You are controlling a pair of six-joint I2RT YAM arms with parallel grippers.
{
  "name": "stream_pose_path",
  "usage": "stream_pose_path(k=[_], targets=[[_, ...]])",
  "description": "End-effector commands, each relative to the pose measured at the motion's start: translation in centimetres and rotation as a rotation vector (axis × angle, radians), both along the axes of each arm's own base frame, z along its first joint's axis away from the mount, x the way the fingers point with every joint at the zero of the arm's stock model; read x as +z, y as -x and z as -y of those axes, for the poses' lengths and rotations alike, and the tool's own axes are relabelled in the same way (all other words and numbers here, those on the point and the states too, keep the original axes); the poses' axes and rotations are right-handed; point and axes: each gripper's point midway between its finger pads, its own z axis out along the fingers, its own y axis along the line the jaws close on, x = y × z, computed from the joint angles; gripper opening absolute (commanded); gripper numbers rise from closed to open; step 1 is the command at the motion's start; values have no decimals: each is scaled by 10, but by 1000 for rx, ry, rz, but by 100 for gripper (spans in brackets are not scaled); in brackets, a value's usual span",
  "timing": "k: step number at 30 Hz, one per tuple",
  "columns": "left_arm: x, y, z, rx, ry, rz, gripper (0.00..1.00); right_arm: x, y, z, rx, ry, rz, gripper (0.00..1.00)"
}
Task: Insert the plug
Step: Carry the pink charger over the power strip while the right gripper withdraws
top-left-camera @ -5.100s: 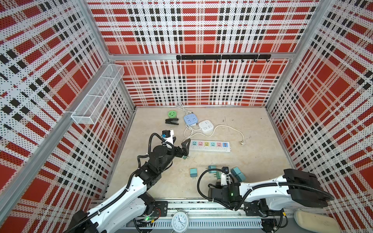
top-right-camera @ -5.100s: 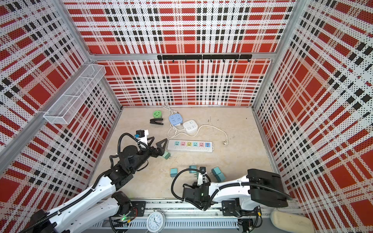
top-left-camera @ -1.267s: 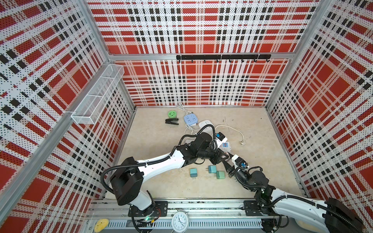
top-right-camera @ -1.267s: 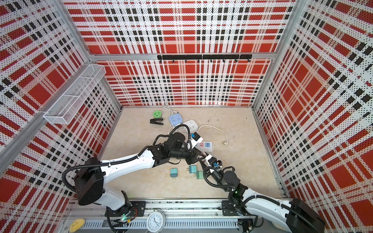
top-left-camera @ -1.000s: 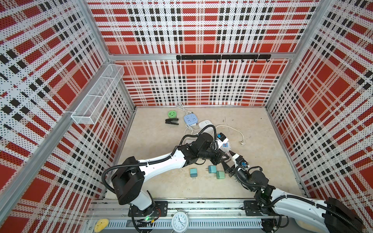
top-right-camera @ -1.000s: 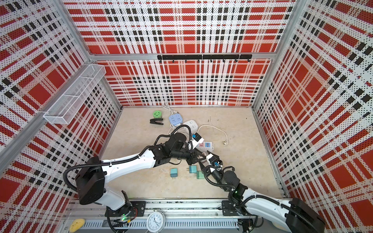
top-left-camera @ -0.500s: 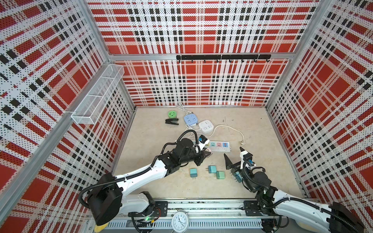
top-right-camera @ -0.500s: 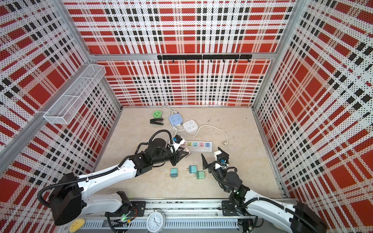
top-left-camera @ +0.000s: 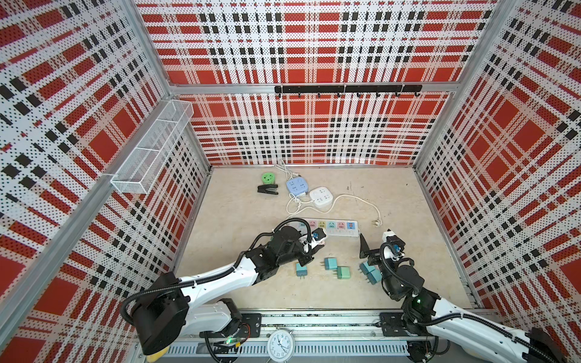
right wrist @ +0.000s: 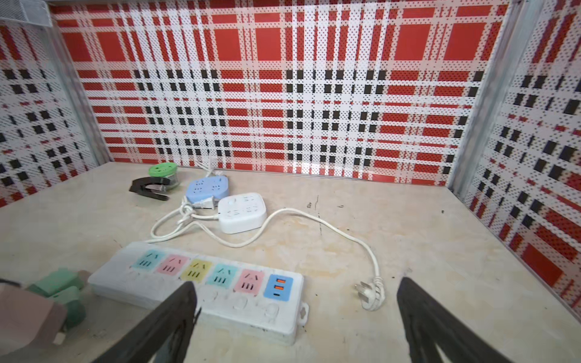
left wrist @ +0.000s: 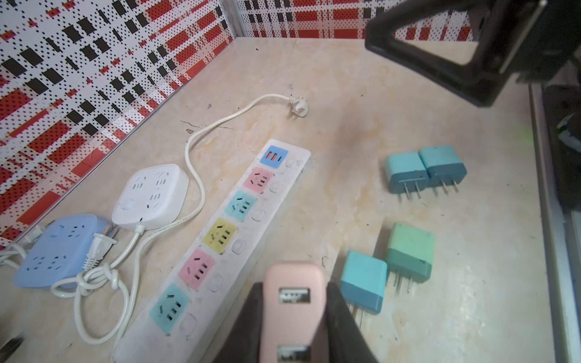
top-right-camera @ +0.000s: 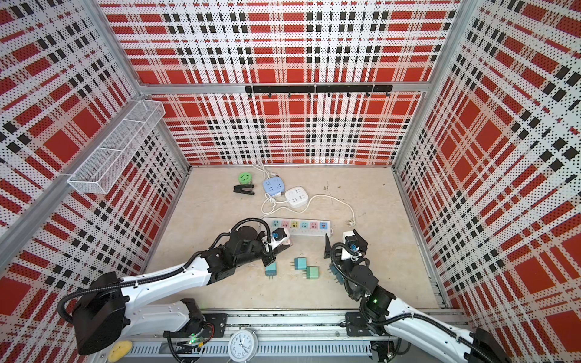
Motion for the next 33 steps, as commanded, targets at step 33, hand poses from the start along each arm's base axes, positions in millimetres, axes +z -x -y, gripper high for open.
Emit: stream_pose_path(k=[33], targets=[[-4, -68, 94, -431, -313, 92, 0, -29, -32, 76, -227, -267, -189, 100]])
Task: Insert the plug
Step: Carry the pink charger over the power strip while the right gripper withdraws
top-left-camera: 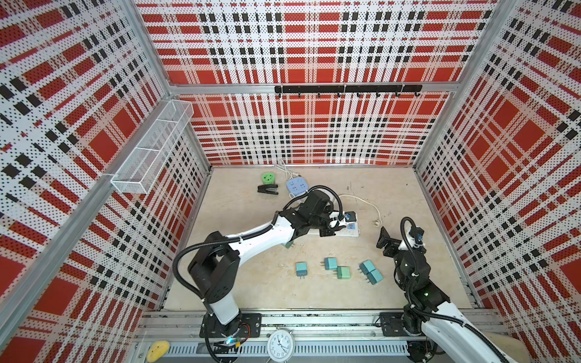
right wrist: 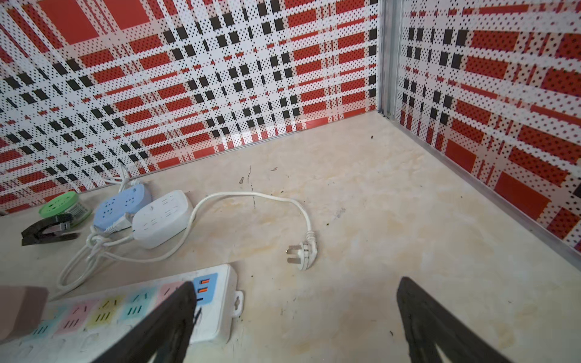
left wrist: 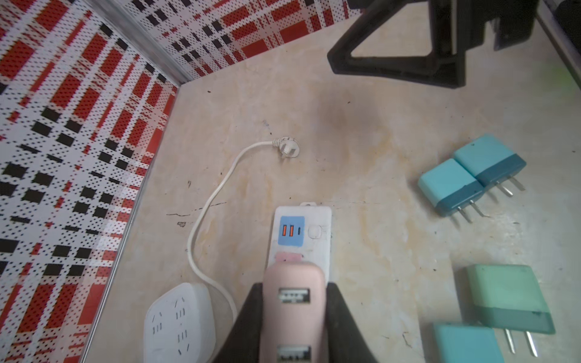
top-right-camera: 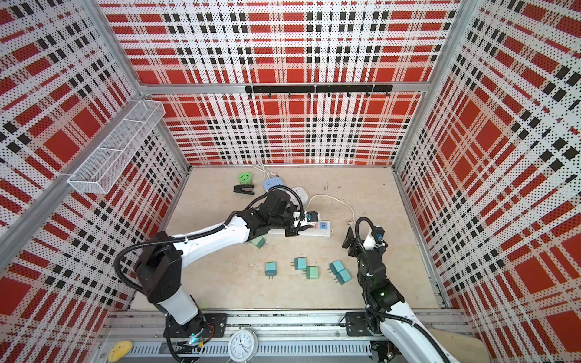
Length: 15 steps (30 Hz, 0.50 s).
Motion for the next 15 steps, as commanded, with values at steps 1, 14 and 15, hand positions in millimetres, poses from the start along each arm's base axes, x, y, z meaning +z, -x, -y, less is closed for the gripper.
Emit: stream_pose_path(k=[1, 14, 15], targets=[[-24, 3, 0, -68, -94, -42, 0, 6, -5, -6, 15, -39, 1, 100], [-60, -30, 14, -55, -118, -93, 0, 7, -5, -4, 7, -49, 22, 100], [-61, -32, 14, -58, -113, -97, 0, 7, -5, -5, 10, -47, 18, 100]])
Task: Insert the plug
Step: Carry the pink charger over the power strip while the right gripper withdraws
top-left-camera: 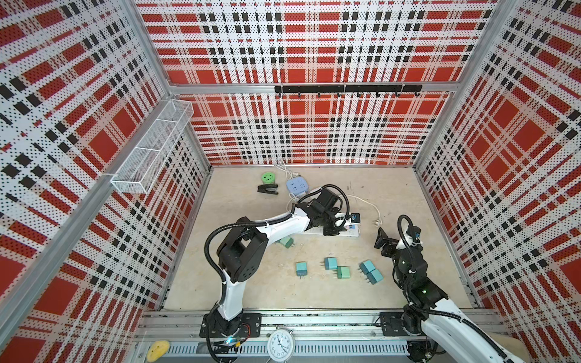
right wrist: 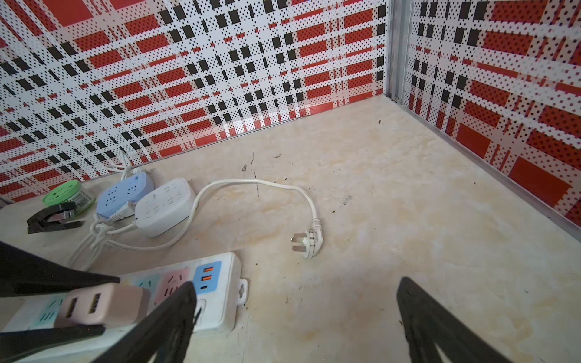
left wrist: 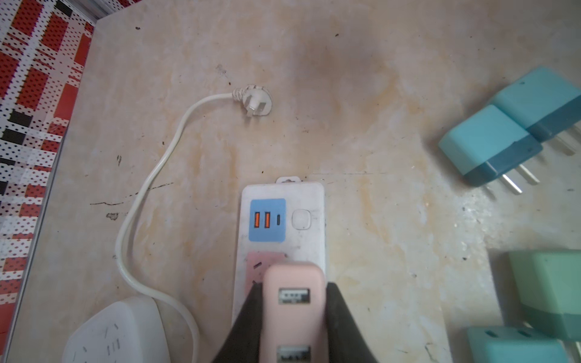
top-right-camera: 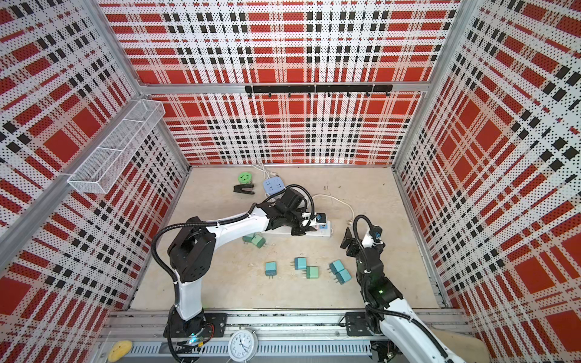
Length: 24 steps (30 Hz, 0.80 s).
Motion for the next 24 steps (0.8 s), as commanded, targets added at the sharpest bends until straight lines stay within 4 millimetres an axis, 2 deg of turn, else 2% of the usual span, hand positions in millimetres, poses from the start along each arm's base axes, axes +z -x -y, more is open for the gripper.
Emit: stream_pose_path(k=[1, 14, 24], targets=[[5, -8, 5, -33, 31, 2, 0, 13, -4, -1, -2, -29, 40, 100], [-7, -18, 18, -53, 53, -46, 0, 12, -5, -2, 0, -27, 35, 100], [-22, -21, 16, -29, 21, -64, 0, 11, -6, -3, 3, -25, 29, 100]])
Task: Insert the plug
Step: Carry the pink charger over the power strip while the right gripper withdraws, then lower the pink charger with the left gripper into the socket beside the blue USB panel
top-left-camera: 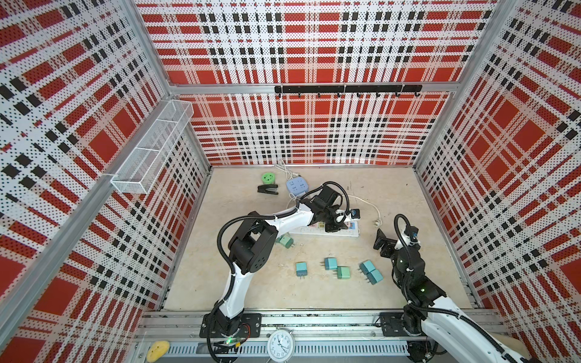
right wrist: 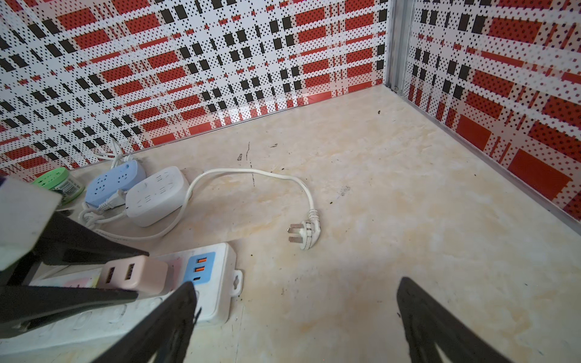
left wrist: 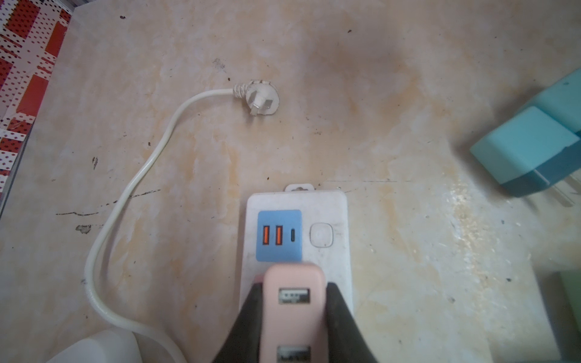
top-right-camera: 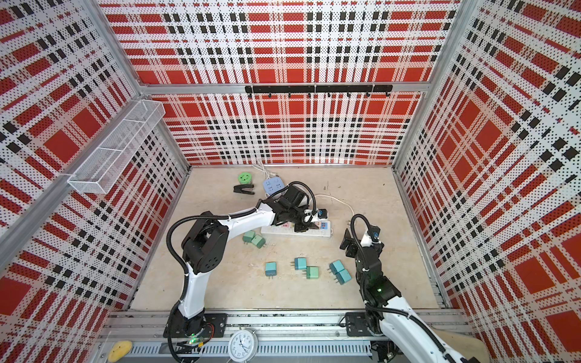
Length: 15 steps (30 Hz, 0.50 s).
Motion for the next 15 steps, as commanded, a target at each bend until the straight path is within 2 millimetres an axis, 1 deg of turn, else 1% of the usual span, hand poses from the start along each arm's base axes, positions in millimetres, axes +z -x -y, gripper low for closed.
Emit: stream_pose_path(k=[1, 5, 15], targets=[[-4, -4, -1, -1, -6, -10, 0, 19, -4, -3, 3, -38, 59, 100], [-4, -5, -4, 8, -10, -7, 0, 19, -4, -3, 2, -38, 58, 100], [5, -4, -12, 25, -20, 31, 0, 18, -5, -3, 3, -37, 54, 100]])
